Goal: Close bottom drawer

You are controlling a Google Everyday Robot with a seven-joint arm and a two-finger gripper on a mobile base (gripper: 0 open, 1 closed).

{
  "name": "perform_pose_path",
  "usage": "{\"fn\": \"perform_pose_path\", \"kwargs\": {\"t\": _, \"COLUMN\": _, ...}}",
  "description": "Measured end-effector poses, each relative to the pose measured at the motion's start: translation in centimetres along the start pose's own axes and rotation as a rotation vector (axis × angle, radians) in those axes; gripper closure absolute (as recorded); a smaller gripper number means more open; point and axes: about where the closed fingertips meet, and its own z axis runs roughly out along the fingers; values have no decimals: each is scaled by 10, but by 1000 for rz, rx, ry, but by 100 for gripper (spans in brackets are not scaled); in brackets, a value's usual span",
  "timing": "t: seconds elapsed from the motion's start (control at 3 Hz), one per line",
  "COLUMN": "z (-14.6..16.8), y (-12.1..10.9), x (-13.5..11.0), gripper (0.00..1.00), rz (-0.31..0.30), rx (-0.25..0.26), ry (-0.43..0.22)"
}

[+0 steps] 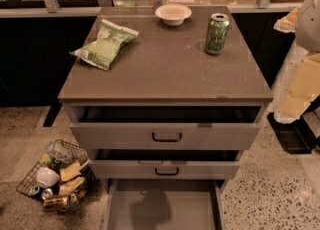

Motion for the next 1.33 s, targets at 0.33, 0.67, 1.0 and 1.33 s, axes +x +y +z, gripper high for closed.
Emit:
{"fn": "perform_pose_path", "kwargs": {"t": 0.33, "z": -3, "y": 2, "x": 4, "gripper": 0, "rz": -10, "rx": 12, "ry": -5}}
{"fn": "perform_pose_path", "kwargs": {"t": 0.67, "z": -1, "y": 17, "x": 35, "gripper": 0, "rz": -48, "rx": 27, "ry": 29}}
{"fn": "perform_pose_path", "kwargs": {"t": 1.0, "z": 6, "y": 42, "x": 71, "gripper": 0, "rz": -145, "rx": 16, "ry": 76}}
{"fn": "perform_pose_path", "kwargs": {"t": 1.33, "z": 23, "y": 67, "x": 102, "gripper": 0, "rz": -248, "rx": 6, "ry": 122}}
